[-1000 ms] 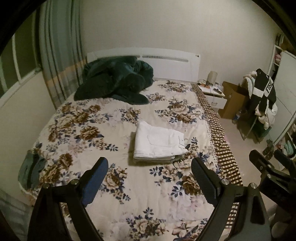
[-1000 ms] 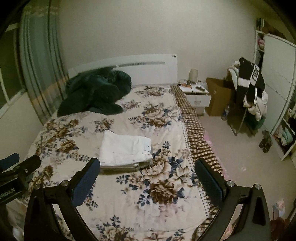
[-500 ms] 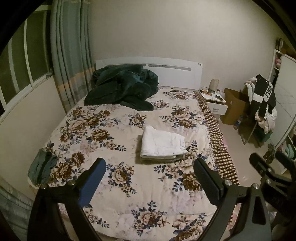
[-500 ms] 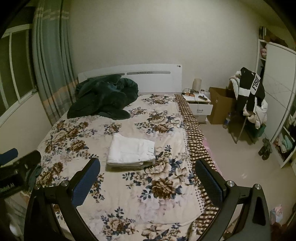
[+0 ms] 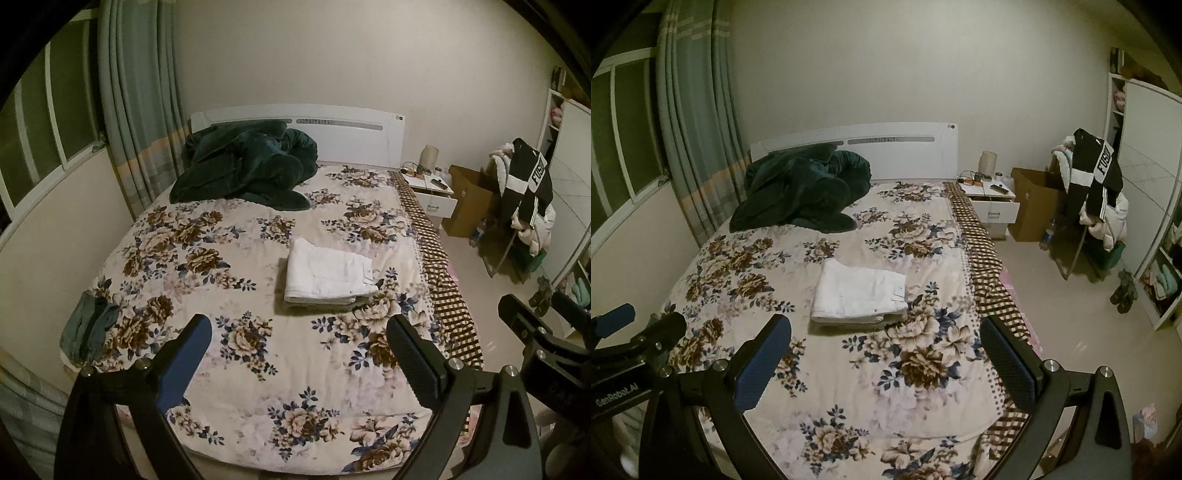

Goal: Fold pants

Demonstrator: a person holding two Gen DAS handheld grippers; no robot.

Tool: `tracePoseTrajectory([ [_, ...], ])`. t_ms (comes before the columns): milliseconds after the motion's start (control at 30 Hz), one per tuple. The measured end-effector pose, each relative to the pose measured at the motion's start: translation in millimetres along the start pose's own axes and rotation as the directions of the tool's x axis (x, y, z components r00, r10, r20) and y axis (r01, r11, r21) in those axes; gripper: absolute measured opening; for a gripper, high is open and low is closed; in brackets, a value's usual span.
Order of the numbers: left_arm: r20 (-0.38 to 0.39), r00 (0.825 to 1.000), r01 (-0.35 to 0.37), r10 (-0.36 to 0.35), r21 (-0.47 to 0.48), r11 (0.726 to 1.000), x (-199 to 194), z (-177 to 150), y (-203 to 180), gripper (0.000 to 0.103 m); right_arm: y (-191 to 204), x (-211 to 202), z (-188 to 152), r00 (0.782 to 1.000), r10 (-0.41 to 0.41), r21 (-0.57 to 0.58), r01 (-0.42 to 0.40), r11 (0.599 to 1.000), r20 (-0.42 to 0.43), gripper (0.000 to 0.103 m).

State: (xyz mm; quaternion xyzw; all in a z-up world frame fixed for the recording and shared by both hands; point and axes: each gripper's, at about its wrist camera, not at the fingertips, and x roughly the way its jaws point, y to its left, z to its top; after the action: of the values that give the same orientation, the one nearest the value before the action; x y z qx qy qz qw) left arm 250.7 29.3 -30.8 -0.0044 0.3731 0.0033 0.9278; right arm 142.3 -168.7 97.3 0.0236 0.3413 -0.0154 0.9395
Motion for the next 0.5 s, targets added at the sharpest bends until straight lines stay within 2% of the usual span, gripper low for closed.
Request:
tracePoseTrajectory([
  [500, 0.007, 1.0, -0.009, 0.009, 0.006, 1.0, -1.9, 0.8, -0.4, 0.097, -2.3, 2.6, -0.4, 1.0, -0.006, -0.012, 0.005, 1.0, -0.001, 0.103],
])
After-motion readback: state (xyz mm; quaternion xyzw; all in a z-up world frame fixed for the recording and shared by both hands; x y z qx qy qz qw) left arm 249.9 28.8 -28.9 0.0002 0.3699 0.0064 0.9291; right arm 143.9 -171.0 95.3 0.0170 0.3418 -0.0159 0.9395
